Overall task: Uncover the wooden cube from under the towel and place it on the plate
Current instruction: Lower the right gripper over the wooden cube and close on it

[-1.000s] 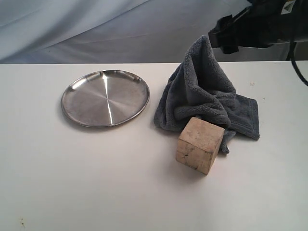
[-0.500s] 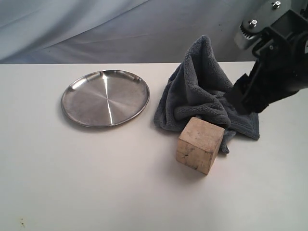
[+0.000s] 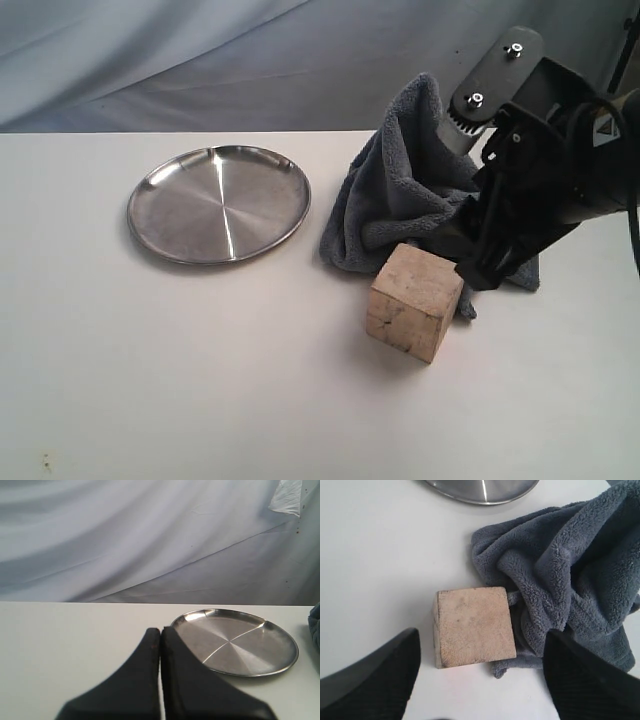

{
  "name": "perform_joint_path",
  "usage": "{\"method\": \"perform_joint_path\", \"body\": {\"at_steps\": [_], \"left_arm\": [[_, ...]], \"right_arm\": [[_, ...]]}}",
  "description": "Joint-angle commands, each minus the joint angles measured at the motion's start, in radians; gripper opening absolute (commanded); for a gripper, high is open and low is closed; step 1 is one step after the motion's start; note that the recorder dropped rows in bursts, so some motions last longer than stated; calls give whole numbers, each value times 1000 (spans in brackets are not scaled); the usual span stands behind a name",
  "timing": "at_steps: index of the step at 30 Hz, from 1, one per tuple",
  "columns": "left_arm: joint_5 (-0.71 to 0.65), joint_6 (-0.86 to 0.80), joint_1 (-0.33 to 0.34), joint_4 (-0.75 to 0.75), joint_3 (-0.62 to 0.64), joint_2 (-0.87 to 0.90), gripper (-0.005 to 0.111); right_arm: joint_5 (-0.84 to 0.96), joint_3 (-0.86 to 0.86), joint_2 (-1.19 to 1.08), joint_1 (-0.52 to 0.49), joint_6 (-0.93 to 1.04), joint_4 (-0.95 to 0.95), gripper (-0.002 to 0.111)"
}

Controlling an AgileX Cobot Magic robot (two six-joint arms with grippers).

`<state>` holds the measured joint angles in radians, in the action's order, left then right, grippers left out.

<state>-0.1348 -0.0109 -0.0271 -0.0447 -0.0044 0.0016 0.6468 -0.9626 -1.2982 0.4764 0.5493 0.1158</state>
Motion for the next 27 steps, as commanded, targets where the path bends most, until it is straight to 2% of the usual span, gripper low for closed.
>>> {"method": "perform_joint_path", "body": {"at_steps": [1, 5, 10, 12, 27], "left_arm": [[2, 2, -1, 1, 4, -2, 1], [2, 2, -1, 1, 4, -2, 1], [2, 2, -1, 1, 4, -2, 1], [2, 2, -1, 1, 4, -2, 1], [2, 1, -1, 1, 4, -2, 1]], "right_arm": [[-51, 34, 6, 3, 2, 7, 64], [-87, 58, 2, 3, 0, 45, 68], [-117, 58, -41, 3, 7, 78, 85], [-120, 58, -69, 3, 14, 77, 89], [-99, 41, -253, 3, 139, 120, 89]]}}
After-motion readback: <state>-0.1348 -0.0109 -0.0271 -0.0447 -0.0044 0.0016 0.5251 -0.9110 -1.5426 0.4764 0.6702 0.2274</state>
